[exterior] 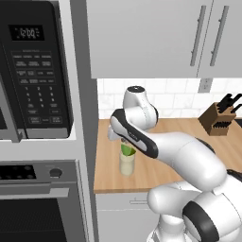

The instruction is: Grab a lemon wedge from the fridge and one ice cube from the ice bowl, and put them in the glass of lemonade.

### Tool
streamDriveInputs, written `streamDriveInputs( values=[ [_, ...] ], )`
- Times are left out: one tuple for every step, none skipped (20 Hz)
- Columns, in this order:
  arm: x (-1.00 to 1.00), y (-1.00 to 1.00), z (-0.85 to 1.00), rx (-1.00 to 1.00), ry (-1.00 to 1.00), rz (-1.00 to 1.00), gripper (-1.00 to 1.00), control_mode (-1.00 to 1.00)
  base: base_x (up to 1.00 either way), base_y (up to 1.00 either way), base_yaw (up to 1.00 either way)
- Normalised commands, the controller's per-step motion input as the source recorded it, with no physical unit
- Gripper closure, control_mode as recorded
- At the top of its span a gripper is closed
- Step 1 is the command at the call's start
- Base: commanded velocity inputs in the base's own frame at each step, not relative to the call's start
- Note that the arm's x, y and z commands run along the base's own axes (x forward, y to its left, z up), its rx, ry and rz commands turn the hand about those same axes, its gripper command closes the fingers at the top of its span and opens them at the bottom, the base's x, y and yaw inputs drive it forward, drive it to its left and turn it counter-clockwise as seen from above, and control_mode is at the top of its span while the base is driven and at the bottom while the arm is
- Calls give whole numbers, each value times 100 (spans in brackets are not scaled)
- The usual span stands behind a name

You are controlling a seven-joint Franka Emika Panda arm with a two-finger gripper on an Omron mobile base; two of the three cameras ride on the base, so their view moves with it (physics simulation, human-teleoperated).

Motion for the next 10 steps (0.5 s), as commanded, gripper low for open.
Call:
streamDriveInputs(
  values=[
    [0, 0, 0, 0, 0, 0, 100, -100, 0, 0, 0],
    [0, 0, 0, 0, 0, 0, 100, -100, 0, 0, 0],
    [0, 0, 0, 0, 0, 0, 100, -100, 0, 0, 0],
    [0, 0, 0, 0, 0, 0, 100, -100, 0, 0, 0],
    [0, 0, 0, 0, 0, 0, 100, -100, 0, 0, 0],
    [0, 0, 0, 0, 0, 0, 100, -100, 0, 0, 0],
    [0, 0, 0, 0, 0, 0, 100, -100, 0, 0, 0],
    [0, 0, 0, 0, 0, 0, -100, -100, 0, 0, 0],
    [0, 0, 0, 0, 0, 0, -100, -100, 0, 0, 0],
    [0, 0, 0, 0, 0, 0, -100, -100, 0, 0, 0]
  ],
)
